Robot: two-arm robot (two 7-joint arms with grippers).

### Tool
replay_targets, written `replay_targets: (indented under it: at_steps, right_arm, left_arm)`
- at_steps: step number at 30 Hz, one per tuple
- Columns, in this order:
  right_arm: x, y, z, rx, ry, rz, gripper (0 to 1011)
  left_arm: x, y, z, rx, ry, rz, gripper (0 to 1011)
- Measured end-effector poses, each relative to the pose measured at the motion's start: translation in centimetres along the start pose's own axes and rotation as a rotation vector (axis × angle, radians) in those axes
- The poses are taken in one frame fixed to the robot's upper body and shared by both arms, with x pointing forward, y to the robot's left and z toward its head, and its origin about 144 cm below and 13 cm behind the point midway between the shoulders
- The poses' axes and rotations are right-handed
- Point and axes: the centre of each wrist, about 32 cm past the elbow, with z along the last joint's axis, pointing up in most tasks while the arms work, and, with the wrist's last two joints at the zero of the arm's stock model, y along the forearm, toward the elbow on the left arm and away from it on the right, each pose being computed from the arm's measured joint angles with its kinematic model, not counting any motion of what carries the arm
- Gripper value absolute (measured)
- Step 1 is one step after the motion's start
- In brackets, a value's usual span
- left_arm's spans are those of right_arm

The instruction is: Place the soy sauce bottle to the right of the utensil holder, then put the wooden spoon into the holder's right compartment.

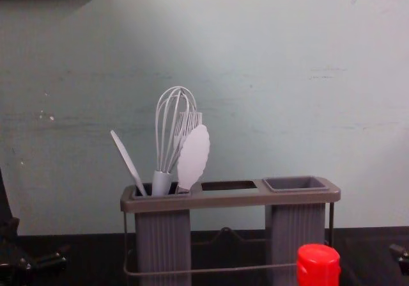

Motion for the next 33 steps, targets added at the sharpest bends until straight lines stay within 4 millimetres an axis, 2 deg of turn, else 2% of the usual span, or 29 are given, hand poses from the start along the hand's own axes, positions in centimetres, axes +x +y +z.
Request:
replay_targets:
  at_steps: [33]
  right_arm:
    - [0.02, -0.01, 0.00, 0.000, 0.000, -0.001, 1010]
  left_arm:
    - [0.00, 0.00, 0.00, 0.000, 0.000, 0.000, 1011]
